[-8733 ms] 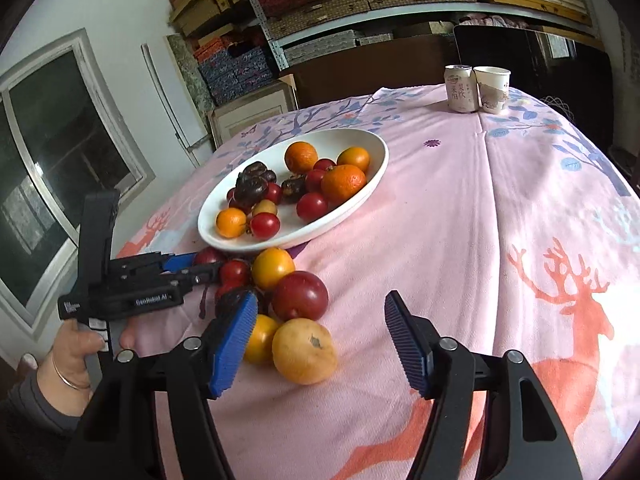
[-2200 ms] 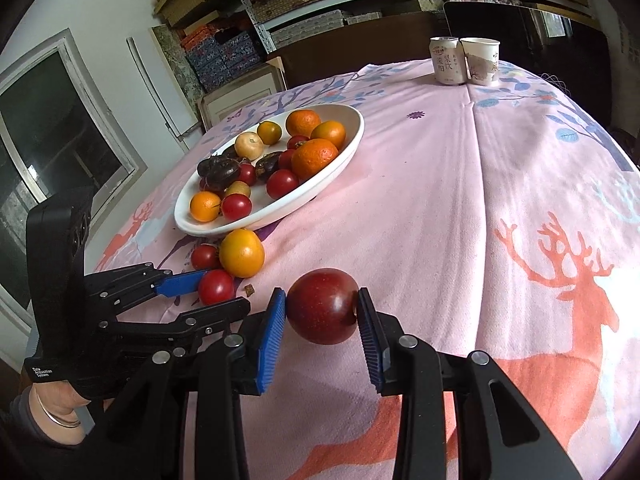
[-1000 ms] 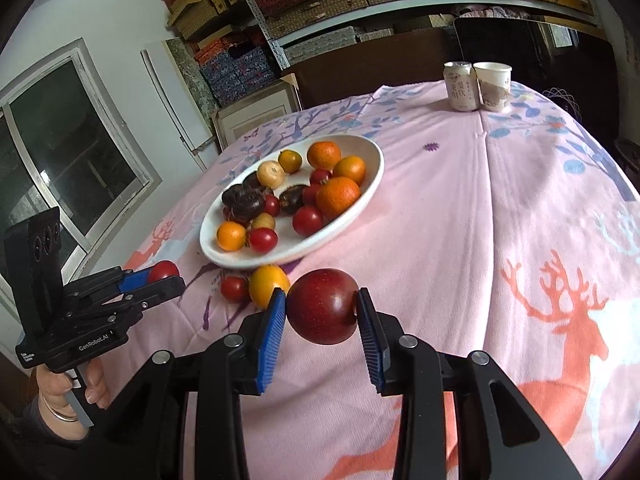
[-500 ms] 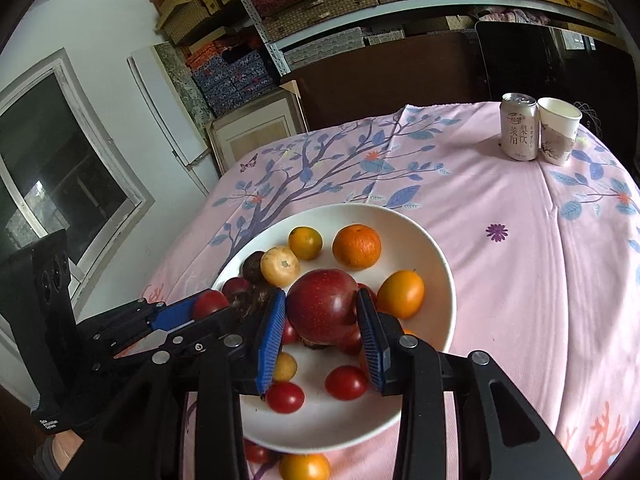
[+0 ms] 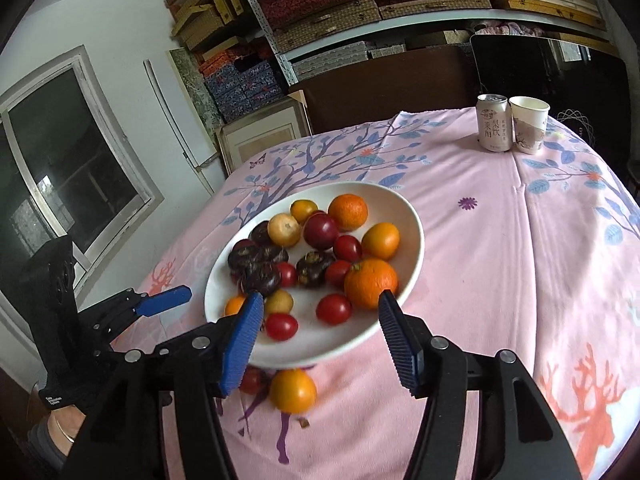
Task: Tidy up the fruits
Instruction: 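Grasp a red tomato with the left tool while the right tool grasps a yellow-orange fruit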
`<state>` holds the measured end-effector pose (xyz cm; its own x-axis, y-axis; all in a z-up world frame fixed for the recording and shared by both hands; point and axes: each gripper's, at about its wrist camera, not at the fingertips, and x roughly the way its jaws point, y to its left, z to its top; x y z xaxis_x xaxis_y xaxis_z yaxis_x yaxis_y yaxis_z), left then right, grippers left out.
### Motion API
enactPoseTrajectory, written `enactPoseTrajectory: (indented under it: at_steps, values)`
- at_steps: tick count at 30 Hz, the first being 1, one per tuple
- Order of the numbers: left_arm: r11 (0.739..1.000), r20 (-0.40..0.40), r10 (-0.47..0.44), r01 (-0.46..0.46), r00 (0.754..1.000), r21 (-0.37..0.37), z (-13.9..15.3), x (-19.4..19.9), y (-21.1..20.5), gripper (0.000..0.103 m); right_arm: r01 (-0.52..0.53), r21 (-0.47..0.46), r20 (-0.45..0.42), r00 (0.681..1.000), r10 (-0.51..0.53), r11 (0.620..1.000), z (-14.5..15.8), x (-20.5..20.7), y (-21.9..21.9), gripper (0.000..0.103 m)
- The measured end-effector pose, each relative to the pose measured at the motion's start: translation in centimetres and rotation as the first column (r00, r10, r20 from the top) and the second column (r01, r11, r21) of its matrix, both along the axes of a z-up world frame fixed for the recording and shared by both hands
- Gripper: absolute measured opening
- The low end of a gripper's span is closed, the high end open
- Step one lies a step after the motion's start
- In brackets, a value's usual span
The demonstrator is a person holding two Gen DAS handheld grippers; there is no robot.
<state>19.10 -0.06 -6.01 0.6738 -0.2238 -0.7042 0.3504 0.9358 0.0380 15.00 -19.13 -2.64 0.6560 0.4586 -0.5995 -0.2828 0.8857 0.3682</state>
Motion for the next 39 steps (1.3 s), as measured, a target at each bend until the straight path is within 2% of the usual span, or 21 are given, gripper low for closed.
enactPoseTrajectory:
  at_steps: [5, 9, 14, 16, 18, 20, 24, 28, 35, 39]
  values:
    - [0.999, -0.077, -0.034, 0.037, 0.996, 0.037, -3.0, -1.3, -1.3, 0.067, 0.016, 0.034, -0.017, 1.000, -0.015, 0.999, -2.1, -2.5, -1.0, 0.061]
    - [0.997, -0.100, -0.031, 0.037, 0.995, 0.062, -4.0, -1.1, -1.9, 0.067, 0.053, 0.055, -0.046, 0.998, -0.051, 0.997, -3.4, -3.3, -2.1, 0.061]
    - [0.996, -0.119, -0.025, 0.035, 0.993, 0.083, -5.0, -0.3, -2.7, 0.065, 0.049, 0.057, -0.049, 0.998, -0.046, 0.997, -3.8, -4.4, -2.4, 0.061]
    - [0.997, -0.130, -0.042, 0.050, 0.991, 0.062, -5.3, -0.1, -3.0, 0.053, 0.046, 0.047, -0.046, 0.998, -0.044, 0.998, -3.9, -4.8, -2.4, 0.061]
    - [0.996, -0.130, -0.061, 0.068, 0.990, 0.053, -5.2, 0.0, -3.2, 0.026, 0.042, 0.038, -0.052, 0.998, -0.040, 0.998, -4.1, -4.9, -2.3, 0.061]
    - [0.996, -0.116, -0.064, 0.071, 0.991, 0.052, -5.2, -0.1, -3.2, 0.026, 0.038, 0.028, -0.070, 0.997, -0.036, 0.999, -4.3, -4.7, -2.3, 0.061]
    - [0.999, -0.110, -0.042, 0.038, 0.993, -0.033, -4.7, -0.3, -1.7, 0.026, 0.019, 0.012, -0.082, 0.996, -0.018, 1.000, -4.5, -4.6, -1.7, 0.061]
    - [0.999, -0.091, -0.013, 0.009, 0.996, -0.046, -4.3, -0.6, -1.0, 0.026, -0.012, -0.021, -0.096, 0.995, 0.010, 1.000, -5.1, -4.7, 0.0, 0.061]
    - [0.994, -0.057, -0.066, 0.060, 0.996, -0.092, -3.3, -2.0, -1.2, 0.026, -0.049, -0.097, -0.093, 0.995, 0.039, 0.994, -4.9, -4.4, 2.9, 0.061]
    - [0.991, -0.022, -0.066, 0.063, 0.998, -0.120, -2.3, -2.8, -0.7, 0.026, -0.060, -0.124, -0.102, 0.994, 0.048, 0.990, -5.2, -4.2, 4.0, 0.061]
